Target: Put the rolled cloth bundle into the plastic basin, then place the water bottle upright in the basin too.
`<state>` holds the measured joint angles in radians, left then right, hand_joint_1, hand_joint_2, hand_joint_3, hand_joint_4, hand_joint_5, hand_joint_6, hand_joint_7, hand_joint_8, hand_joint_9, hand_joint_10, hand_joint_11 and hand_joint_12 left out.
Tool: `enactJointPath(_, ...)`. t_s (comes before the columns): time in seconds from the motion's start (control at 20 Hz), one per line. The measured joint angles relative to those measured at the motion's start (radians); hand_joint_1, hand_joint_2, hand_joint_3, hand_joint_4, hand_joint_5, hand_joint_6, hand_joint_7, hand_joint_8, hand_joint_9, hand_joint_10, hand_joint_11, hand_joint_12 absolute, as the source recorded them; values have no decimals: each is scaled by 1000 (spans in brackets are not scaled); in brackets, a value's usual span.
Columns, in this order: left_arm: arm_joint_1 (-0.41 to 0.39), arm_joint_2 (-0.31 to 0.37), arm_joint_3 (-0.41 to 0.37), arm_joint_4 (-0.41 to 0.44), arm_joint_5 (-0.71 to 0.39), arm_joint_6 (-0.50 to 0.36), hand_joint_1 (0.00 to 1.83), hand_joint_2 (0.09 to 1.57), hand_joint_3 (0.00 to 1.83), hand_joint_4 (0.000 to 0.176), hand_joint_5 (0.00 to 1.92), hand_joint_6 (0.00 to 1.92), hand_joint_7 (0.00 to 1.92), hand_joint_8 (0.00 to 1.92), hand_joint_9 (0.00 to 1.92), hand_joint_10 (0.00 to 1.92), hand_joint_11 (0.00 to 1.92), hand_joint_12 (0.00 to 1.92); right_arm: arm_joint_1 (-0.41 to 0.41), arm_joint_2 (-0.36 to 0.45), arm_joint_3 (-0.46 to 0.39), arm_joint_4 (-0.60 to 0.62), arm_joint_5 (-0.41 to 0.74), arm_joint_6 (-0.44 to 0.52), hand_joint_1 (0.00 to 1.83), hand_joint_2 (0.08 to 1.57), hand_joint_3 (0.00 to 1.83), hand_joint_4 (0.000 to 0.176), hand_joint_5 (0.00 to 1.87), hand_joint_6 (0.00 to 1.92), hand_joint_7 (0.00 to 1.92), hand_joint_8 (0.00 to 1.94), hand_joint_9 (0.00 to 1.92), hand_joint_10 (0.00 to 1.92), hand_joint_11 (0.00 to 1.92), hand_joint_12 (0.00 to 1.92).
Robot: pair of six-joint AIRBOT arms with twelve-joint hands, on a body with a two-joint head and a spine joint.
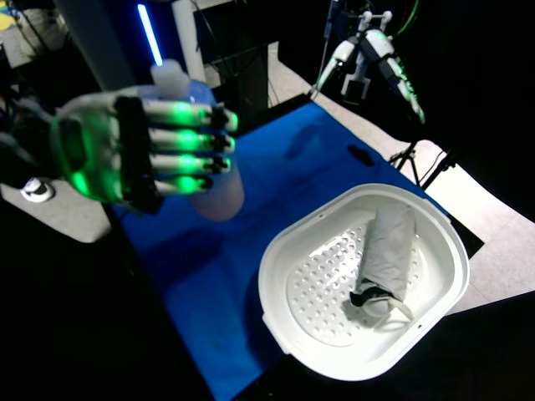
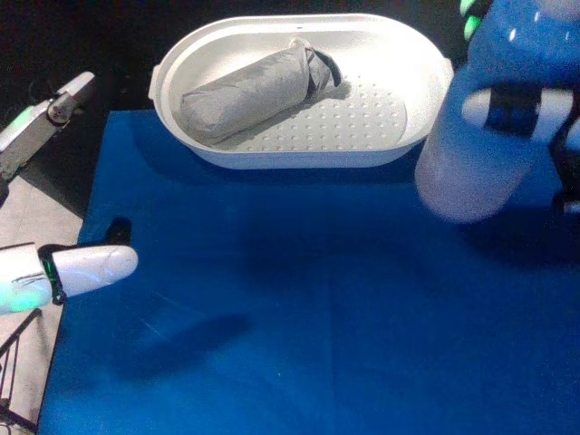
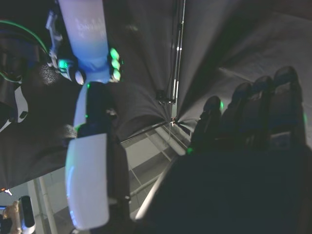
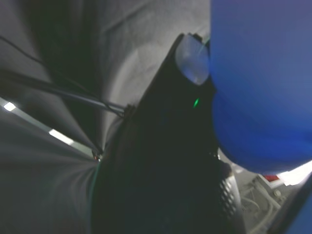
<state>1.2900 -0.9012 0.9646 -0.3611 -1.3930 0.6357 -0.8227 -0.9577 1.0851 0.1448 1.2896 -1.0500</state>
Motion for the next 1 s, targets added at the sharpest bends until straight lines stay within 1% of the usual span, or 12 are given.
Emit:
enactJointPath(0.05, 0, 0, 0, 1, 1, 0, 707, 862, 0, 176, 0, 0, 0, 0, 0, 0, 0, 0, 47, 1, 17, -4, -26, -1, 1088, 1242, 1, 0, 750, 1318, 1321, 1651, 1414, 1867, 1369, 1921)
enactJointPath(0.2, 0, 0, 1, -2, 2, 0, 721, 861, 0, 176, 0, 0, 0, 0, 0, 0, 0, 0, 142, -24, 70, -17, -90, -9, 1090, 1237, 0, 0, 764, 1301, 1222, 1815, 1382, 1921, 1388, 1921)
enactJointPath(0.25, 0, -1, 6, -1, 2, -1, 732, 865, 0, 176, 0, 0, 0, 0, 0, 0, 0, 0, 163, -39, 89, -23, -127, -12, 1090, 1234, 0, 0, 769, 1294, 1177, 1833, 1345, 1921, 1341, 1921)
enactJointPath(0.35, 0, -1, 8, 2, 5, -4, 694, 862, 0, 176, 0, 0, 0, 0, 0, 0, 0, 0, 216, -69, 127, -33, -227, -29, 1096, 1222, 0, 0, 791, 1261, 1172, 1870, 1360, 1921, 1358, 1921)
enactJointPath(0.4, 0, -5, 12, 3, 4, -5, 637, 863, 2, 176, 0, 0, 0, 0, 0, 0, 0, 0, 241, -81, 145, -35, -265, -43, 1100, 1212, 0, 0, 808, 1234, 1152, 1912, 1367, 1921, 1387, 1921)
enactJointPath(0.45, 0, -8, 13, 2, 6, -8, 610, 869, 4, 176, 0, 0, 0, 0, 0, 0, 0, 0, 269, -100, 174, -37, -295, -48, 1101, 1212, 0, 0, 809, 1234, 1092, 1911, 1323, 1921, 1365, 1921)
enactJointPath(0.6, 0, -8, 14, 9, 7, -13, 612, 855, 0, 176, 0, 0, 0, 0, 0, 0, 0, 0, 314, -134, 230, -22, -352, -50, 1105, 1198, 0, 0, 834, 1201, 1071, 1872, 1313, 1921, 1354, 1921)
enactJointPath(0.8, 0, -15, 27, 15, 8, -27, 613, 869, 3, 176, 0, 0, 0, 0, 0, 0, 0, 0, 329, -193, 303, 6, -423, -50, 1030, 1209, 1, 0, 817, 1242, 966, 1842, 1179, 1921, 1187, 1921)
enactJointPath(0.85, 0, -18, 33, 14, 9, -29, 601, 883, 8, 176, 0, 0, 0, 0, 0, 0, 0, 0, 332, -233, 344, 23, -447, -50, 1024, 1203, 0, 0, 830, 1222, 943, 1851, 1149, 1921, 1154, 1921)
enactJointPath(0.9, 0, -18, 33, 14, 8, -30, 598, 886, 8, 176, 0, 0, 0, 0, 0, 0, 0, 0, 334, -256, 366, 34, -465, -51, 1039, 1202, 0, 0, 831, 1219, 931, 1897, 1162, 1921, 1172, 1921)
enactJointPath(0.95, -2, -18, 41, 24, 10, -34, 621, 896, 8, 176, 0, 0, 0, 0, 0, 0, 0, 0, 340, -299, 408, 48, -499, -51, 1006, 1221, 2, 0, 793, 1268, 919, 1877, 1154, 1921, 1199, 1921)
enactJointPath(1.0, -4, -19, 45, 30, 11, -37, 623, 896, 8, 176, 0, 0, 0, 0, 0, 0, 0, 0, 341, -319, 428, 55, -509, -51, 1005, 1222, 1, 0, 792, 1270, 925, 1890, 1165, 1921, 1213, 1921)
